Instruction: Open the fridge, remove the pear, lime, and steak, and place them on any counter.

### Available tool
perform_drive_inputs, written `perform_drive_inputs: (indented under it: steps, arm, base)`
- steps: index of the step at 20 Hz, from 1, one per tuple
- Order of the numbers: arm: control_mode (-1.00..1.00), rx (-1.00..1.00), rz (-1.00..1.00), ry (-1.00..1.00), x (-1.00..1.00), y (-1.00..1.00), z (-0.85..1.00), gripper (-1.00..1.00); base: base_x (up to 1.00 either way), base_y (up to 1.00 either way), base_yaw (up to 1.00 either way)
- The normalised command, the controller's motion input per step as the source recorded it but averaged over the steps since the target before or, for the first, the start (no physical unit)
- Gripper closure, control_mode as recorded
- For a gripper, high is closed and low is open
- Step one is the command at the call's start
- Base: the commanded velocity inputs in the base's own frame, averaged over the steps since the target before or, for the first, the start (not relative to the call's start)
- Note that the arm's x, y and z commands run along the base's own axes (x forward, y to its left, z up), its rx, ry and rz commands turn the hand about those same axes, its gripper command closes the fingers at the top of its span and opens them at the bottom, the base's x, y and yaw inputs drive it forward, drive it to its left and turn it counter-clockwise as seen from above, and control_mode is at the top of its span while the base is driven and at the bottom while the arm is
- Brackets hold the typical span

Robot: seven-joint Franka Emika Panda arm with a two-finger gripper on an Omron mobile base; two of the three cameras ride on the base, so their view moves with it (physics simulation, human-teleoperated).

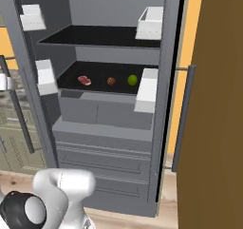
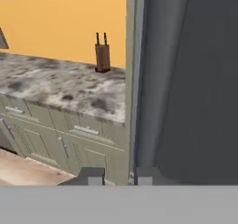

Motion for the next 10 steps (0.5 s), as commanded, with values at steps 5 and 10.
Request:
perform_drive_inputs:
  steps: [5, 10]
  arm:
    - [-1.00, 0.07, 0.04, 0.03, -0.98, -0.87, 0.34, -1.00]
    - [-1.00, 0.16, -0.04, 0.18, -0.39, -1.00, 0.20, -1.00]
  base:
    - [0.00, 0.00, 0.00]
    - [0.00, 0.00, 0.00]
